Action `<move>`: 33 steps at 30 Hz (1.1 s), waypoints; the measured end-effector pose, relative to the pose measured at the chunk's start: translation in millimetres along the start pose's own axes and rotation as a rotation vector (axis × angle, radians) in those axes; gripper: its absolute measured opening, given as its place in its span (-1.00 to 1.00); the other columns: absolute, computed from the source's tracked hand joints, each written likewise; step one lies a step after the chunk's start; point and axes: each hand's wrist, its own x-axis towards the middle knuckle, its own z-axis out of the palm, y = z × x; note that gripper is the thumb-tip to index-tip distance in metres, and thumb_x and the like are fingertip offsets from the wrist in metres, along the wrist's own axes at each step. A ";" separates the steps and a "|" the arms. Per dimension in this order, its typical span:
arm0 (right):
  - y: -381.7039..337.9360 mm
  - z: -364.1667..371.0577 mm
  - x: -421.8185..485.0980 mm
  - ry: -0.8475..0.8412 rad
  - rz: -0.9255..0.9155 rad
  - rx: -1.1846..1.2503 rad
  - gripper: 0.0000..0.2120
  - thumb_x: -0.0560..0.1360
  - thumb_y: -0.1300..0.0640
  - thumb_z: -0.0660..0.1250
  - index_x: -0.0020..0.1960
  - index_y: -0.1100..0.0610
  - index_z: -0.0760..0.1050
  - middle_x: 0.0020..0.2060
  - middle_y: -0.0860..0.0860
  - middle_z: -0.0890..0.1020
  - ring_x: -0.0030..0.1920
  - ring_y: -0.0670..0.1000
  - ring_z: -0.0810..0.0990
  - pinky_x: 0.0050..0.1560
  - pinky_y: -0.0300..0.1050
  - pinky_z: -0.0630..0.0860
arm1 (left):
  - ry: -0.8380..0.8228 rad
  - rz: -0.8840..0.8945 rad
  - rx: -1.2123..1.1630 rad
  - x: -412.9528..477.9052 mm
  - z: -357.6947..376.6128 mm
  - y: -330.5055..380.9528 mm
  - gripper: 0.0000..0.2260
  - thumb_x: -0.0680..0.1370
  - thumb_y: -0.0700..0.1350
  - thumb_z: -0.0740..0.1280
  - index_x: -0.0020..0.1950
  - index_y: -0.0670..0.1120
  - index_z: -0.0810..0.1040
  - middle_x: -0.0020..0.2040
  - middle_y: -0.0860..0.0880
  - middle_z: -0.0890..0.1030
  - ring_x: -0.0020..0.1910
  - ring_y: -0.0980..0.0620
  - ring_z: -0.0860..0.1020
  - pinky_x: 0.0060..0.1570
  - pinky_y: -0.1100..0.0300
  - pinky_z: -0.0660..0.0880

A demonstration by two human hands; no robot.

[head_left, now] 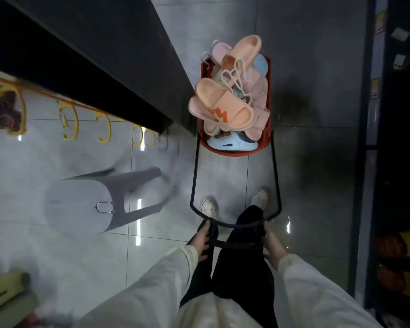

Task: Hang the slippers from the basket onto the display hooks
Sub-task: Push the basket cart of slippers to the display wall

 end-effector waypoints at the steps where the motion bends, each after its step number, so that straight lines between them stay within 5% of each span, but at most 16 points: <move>1: 1.1 2.0 6.6 -0.018 0.020 0.003 -0.37 0.64 -0.25 0.04 0.53 0.15 0.27 0.43 0.17 0.42 0.43 0.16 0.38 0.24 -0.04 0.30 | 0.006 -0.002 -0.006 6.9 3.2 0.5 -0.29 0.54 0.41 0.09 0.56 -0.01 0.28 0.52 -0.06 0.34 0.49 -0.13 0.30 0.47 -0.14 0.16; 7: 11.9 -2.0 51.1 0.025 0.064 -0.074 -0.35 0.60 -0.30 0.10 0.48 0.14 0.37 0.30 0.11 0.52 0.25 0.11 0.47 0.20 -0.05 0.32 | 0.056 0.002 -0.069 38.2 7.8 0.5 -0.31 0.53 0.40 0.14 0.56 0.04 0.28 0.49 -0.06 0.39 0.47 -0.16 0.33 0.45 -0.15 0.21; 15: 21.9 1.7 59.2 0.095 -0.003 -0.282 -0.39 0.62 -0.27 0.11 0.49 0.11 0.34 0.41 0.11 0.46 0.41 0.14 0.41 0.45 0.06 0.30 | 0.050 0.027 -0.055 37.6 7.0 -0.6 -0.31 0.57 0.37 0.09 0.58 -0.02 0.25 0.51 -0.08 0.37 0.50 -0.15 0.30 0.47 -0.11 0.18; 27: 35.7 7.9 18.1 0.088 -0.194 -0.453 -0.34 0.61 -0.24 0.15 0.59 0.08 0.16 0.52 0.07 0.29 0.51 0.13 0.27 0.52 0.05 0.18 | 0.104 0.205 0.220 -5.7 -0.6 -2.3 -0.40 0.63 0.30 0.07 0.56 -0.03 0.29 0.49 -0.08 0.39 0.46 -0.09 0.36 0.46 0.02 0.26; 33: 32.7 16.4 -10.6 0.099 -0.260 -0.484 -0.38 0.62 -0.21 0.15 0.56 0.11 0.23 0.48 0.09 0.37 0.47 0.14 0.34 0.50 0.05 0.23 | 0.085 0.254 0.259 -37.8 -11.4 4.4 -0.33 0.59 0.36 0.10 0.53 -0.06 0.34 0.48 -0.10 0.41 0.44 -0.10 0.38 0.45 0.02 0.30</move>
